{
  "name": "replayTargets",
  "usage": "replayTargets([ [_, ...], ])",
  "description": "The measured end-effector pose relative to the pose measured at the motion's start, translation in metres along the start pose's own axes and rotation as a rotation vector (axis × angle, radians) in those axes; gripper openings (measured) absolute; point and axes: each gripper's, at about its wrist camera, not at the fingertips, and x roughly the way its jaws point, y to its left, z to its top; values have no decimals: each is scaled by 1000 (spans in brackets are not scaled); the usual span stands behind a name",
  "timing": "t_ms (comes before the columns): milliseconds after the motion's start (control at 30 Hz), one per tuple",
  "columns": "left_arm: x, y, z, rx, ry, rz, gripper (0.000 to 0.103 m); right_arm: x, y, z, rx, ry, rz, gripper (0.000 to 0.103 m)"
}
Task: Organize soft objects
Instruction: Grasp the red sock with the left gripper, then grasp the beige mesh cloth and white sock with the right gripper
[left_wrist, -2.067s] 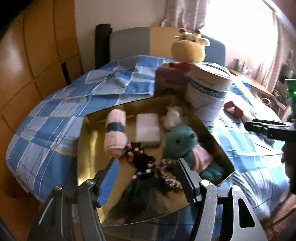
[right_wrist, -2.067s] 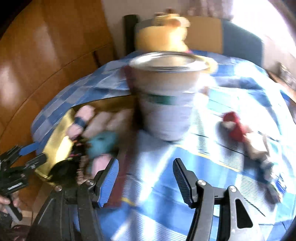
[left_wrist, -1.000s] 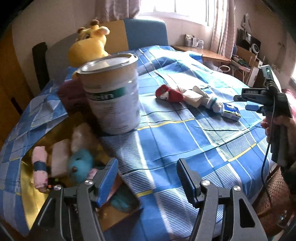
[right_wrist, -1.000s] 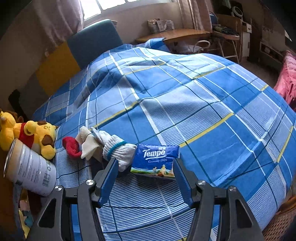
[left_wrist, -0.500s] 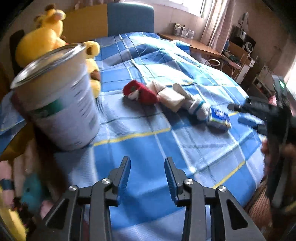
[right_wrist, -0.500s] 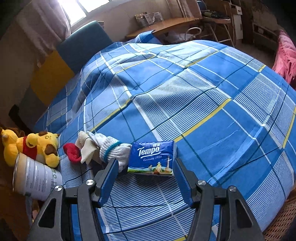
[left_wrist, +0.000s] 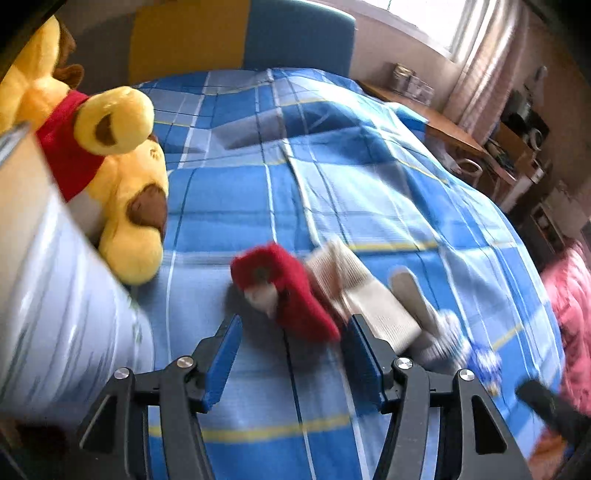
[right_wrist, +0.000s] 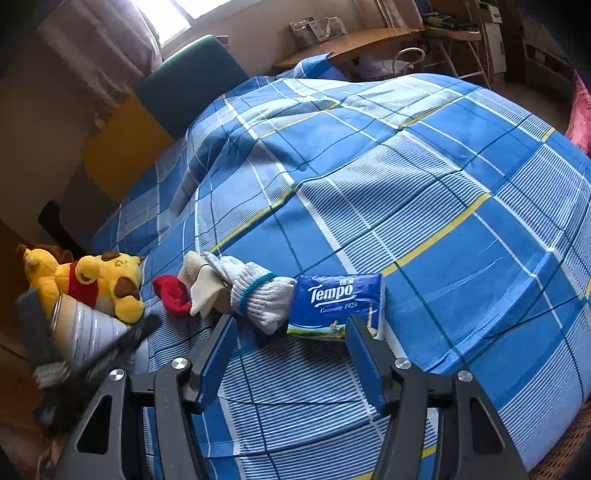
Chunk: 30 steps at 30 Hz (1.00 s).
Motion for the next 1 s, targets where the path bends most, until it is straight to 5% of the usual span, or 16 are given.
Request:
replayTargets([
  [267,48,6,19,-33,34,58,58,5,3,-2,-8,26,29,62],
  [367,49,7,15,-24,46,54,43,6,4,-2,-15,26,26,62],
  [433,41,10,11,-27,44,26,23,6,4,-2,-18,21,24,62],
  [533,25,7,0,1,47,-11,16,5,5,-2,-27,10,22,62],
  [833,-52,-6,-88,140,74,-108,16,7,6,-3,-43,19,19,62],
  [1000,-67,-3,-143,160,89,-71,16,11,17,-8,-102,40,29,62],
])
